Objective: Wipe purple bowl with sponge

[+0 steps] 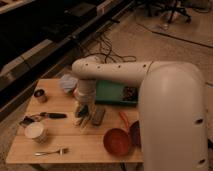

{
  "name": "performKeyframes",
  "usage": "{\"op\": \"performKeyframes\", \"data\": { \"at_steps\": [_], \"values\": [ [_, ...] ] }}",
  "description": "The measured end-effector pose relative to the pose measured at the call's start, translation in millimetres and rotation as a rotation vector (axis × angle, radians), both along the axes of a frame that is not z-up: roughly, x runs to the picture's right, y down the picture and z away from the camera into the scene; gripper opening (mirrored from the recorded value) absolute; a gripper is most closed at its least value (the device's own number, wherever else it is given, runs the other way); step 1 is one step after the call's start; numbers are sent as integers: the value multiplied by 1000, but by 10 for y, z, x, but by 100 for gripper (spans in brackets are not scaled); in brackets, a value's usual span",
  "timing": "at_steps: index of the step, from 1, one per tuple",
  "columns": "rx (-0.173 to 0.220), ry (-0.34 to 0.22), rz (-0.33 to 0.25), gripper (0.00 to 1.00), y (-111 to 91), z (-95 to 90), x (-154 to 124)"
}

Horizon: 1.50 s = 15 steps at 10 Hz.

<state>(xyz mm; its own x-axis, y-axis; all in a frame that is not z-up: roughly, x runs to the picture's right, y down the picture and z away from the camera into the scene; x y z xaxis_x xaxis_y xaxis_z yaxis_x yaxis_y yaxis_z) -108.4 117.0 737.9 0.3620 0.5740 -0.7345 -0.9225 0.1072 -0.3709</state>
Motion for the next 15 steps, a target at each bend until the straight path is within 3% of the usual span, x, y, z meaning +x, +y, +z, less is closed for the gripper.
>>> {"op": "performKeyframes", "data": {
  "at_steps": [3,5,7,9,11,12,15],
  "values": [
    [11,141,-46,0,-141,-174,135],
    [26,236,-61,0,-281,-453,463],
    [33,283,-55,0,-309,-662,768],
    [20,296,-28,0,-219,-800,1036],
    [-6,307,24,0,28,-897,1445],
    [-15,314,47,0,104,-899,1612],
    [-42,323,188,0,283,-743,2510]
  ]
}}
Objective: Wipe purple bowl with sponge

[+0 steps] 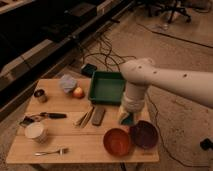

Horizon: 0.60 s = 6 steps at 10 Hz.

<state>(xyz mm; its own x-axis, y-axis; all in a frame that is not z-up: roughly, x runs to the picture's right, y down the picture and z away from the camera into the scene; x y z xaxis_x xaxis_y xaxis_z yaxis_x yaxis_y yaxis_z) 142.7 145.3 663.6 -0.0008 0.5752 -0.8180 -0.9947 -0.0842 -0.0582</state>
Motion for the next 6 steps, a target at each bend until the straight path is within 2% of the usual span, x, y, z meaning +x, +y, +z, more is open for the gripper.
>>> {"op": "performKeyframes", "data": {
  "at_steps": [1,3,4,5,6],
  "values": [
    [4,1,29,0,-40,91,201],
    [12,2,83,0,-305,388,632],
    [15,3,95,0,-421,486,745],
    [16,-7,112,0,-655,696,841],
    [11,-14,131,0,-771,820,900]
  ]
}}
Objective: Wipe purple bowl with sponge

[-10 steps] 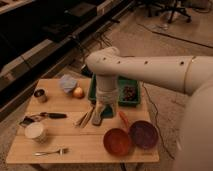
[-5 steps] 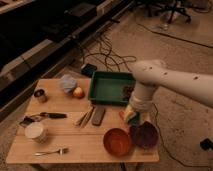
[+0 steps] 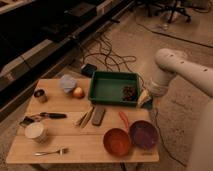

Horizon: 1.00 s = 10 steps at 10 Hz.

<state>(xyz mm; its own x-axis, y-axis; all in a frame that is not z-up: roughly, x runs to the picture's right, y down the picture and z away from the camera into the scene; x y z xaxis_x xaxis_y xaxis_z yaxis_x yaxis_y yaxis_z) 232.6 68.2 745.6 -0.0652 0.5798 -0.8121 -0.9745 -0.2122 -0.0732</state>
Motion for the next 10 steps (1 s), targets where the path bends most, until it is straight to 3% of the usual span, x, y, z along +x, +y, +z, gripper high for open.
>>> {"op": "performKeyframes", "data": {
  "at_steps": [4,10],
  "values": [
    [-18,-24,19,0,-127,244,67],
    [-68,-86,-18,0,297,98,-404]
  ]
}}
